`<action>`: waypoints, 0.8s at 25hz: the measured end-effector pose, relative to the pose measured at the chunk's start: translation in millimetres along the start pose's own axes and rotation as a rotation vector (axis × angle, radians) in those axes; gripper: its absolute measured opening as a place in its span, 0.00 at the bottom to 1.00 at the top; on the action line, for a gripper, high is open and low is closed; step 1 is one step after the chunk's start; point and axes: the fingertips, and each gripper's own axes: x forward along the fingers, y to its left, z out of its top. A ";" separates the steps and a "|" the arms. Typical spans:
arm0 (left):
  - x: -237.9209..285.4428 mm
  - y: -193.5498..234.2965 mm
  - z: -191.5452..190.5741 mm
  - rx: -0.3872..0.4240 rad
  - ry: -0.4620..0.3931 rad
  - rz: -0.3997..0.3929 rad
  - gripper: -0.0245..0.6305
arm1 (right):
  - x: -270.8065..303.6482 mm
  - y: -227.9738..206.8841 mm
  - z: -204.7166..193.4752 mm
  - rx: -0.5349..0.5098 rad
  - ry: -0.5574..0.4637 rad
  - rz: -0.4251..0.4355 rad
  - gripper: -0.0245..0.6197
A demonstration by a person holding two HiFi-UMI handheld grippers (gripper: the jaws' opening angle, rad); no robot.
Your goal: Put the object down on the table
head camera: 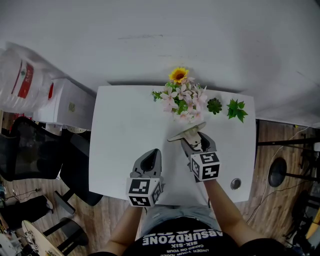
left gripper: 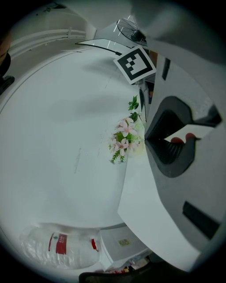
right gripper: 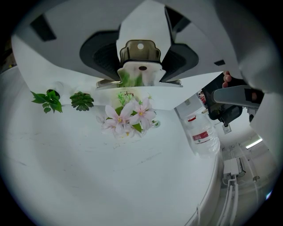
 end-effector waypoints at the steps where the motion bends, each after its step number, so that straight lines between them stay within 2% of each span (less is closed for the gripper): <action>1: 1.1 0.3 -0.7 0.000 0.003 0.000 0.05 | 1.2 -0.8 -1.3 0.000 0.004 0.000 0.49; 20: 9.9 5.9 -5.3 0.000 0.022 0.005 0.05 | 23.8 -9.2 -18.8 0.003 0.056 0.001 0.49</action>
